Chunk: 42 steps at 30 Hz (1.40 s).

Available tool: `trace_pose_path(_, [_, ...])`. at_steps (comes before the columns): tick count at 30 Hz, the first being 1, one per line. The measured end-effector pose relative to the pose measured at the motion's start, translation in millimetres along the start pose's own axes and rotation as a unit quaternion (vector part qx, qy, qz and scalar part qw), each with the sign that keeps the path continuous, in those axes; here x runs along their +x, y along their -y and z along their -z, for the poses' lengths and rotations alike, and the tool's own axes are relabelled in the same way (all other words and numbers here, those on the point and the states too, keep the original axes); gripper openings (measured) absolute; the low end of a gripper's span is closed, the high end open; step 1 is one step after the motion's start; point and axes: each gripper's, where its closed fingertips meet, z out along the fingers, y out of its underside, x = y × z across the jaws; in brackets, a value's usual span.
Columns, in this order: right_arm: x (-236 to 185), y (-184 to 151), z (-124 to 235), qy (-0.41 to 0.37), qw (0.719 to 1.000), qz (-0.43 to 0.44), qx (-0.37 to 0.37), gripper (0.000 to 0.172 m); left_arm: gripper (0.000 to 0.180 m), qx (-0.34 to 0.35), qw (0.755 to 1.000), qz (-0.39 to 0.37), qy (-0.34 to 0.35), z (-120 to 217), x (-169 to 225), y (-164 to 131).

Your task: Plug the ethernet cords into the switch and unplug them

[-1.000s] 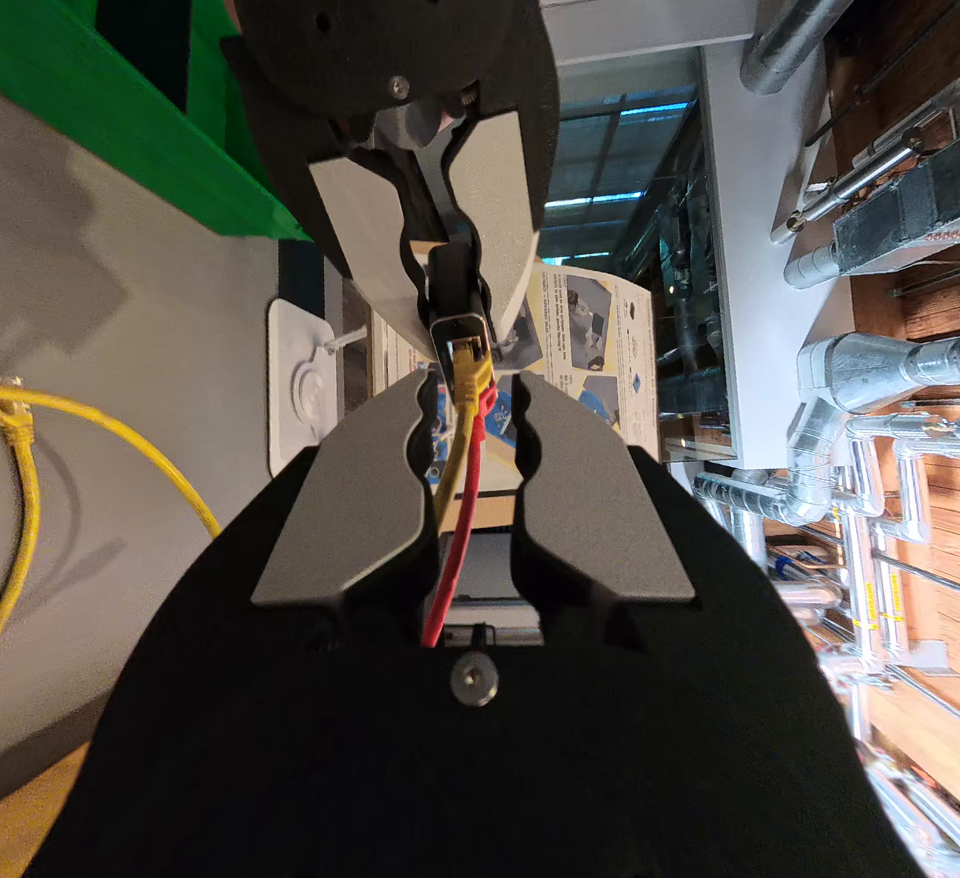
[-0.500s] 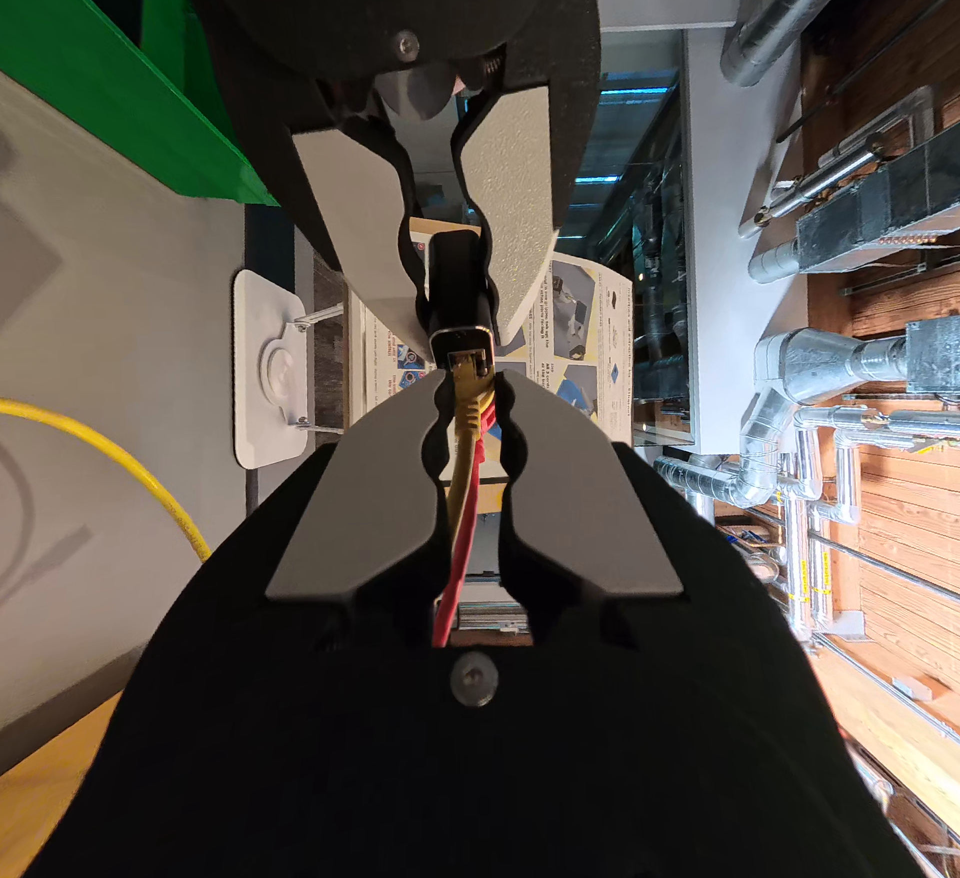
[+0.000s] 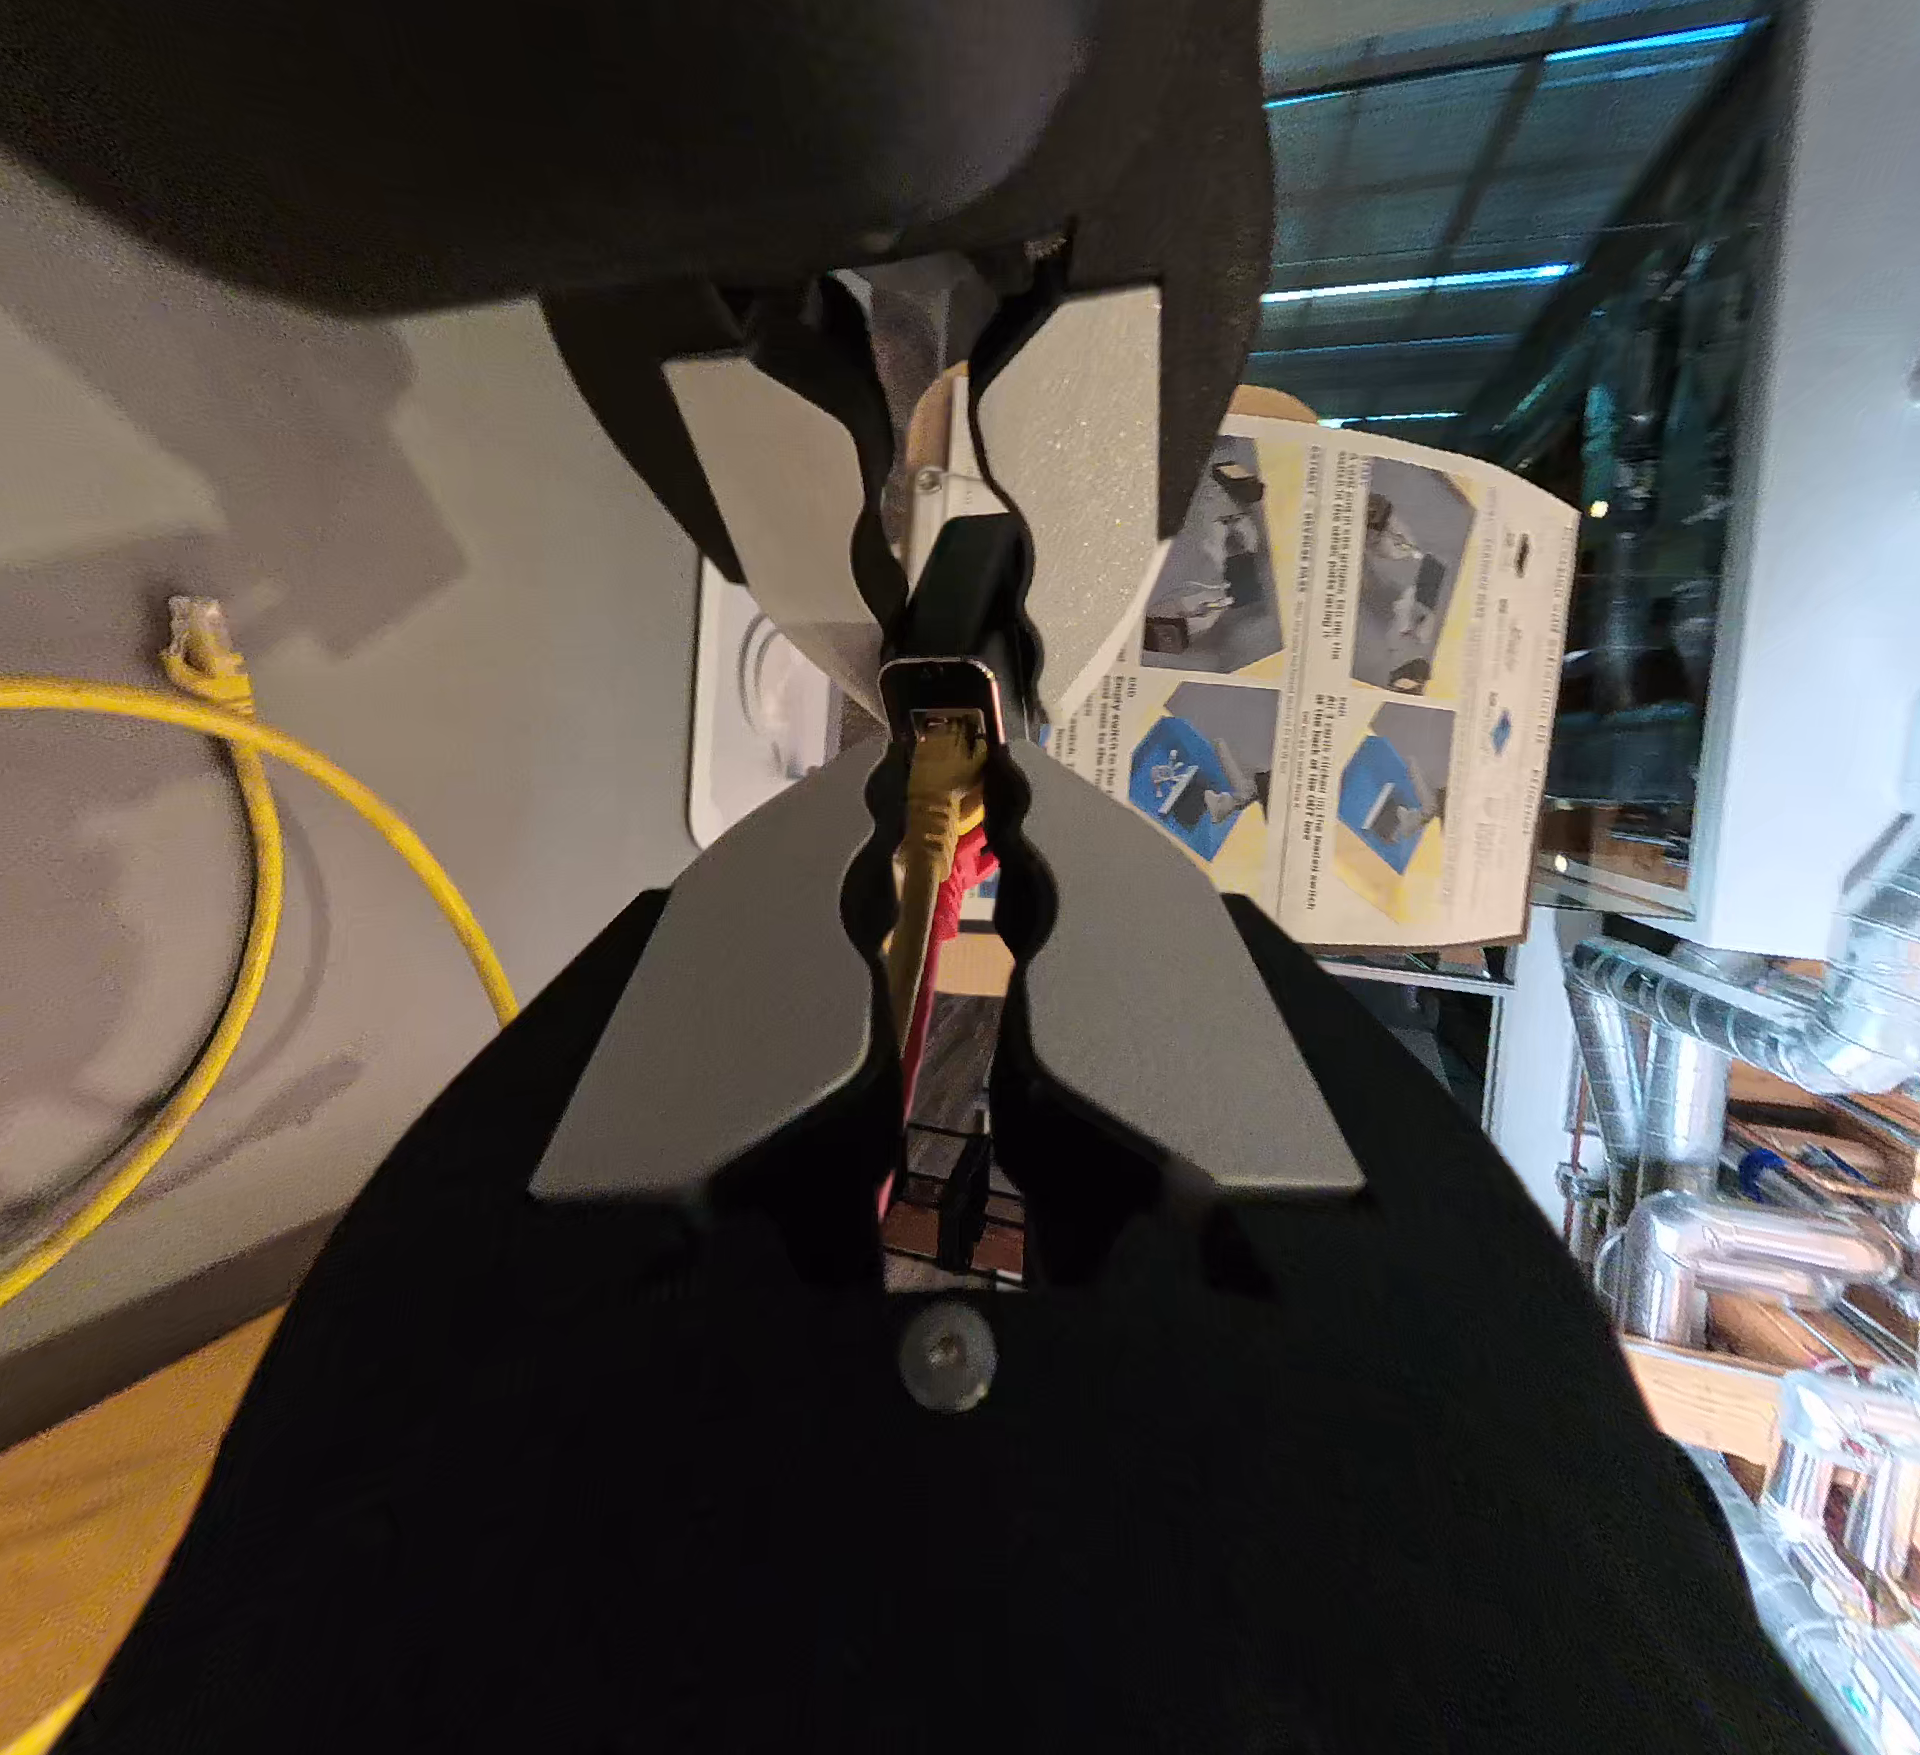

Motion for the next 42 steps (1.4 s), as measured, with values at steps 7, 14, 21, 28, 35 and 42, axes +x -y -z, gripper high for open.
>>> trace_pose_path(7, [-8.3, -2.1, -2.5, 0.079, 0.996, -0.027, -0.002, 0.016, 0.027, 0.004, 0.999, 0.019, -0.036, -3.1, 9.7, -3.8])
trace_pose_path(14, [-11.8, -4.5, -5.3, 0.134, 0.99, -0.028, -0.02, 0.015, 0.027, 0.003, 0.997, 0.046, -0.065, -6.4, 16.3, -7.6])
trace_pose_path(21, [-8.6, -3.8, -1.2, 0.153, 0.987, -0.012, -0.042, 0.015, 0.026, 0.003, 0.996, 0.062, -0.071, -6.6, 14.7, -5.3])
trace_pose_path(28, [-8.1, -1.6, -1.2, 0.173, 0.984, -0.01, -0.037, 0.015, 0.026, -0.002, 0.994, 0.072, -0.084, -5.3, 15.0, -5.9])
trace_pose_path(35, [-12.5, -4.7, -8.1, 0.223, 0.973, -0.046, -0.027, 0.015, 0.026, -0.01, 0.987, 0.101, -0.121, -10.3, 24.5, -11.7])
trace_pose_path(42, [-9.5, -1.4, -6.7, 0.266, 0.962, -0.052, -0.015, 0.015, 0.026, 0.004, 0.978, 0.146, -0.152, -8.1, 25.3, -10.5])
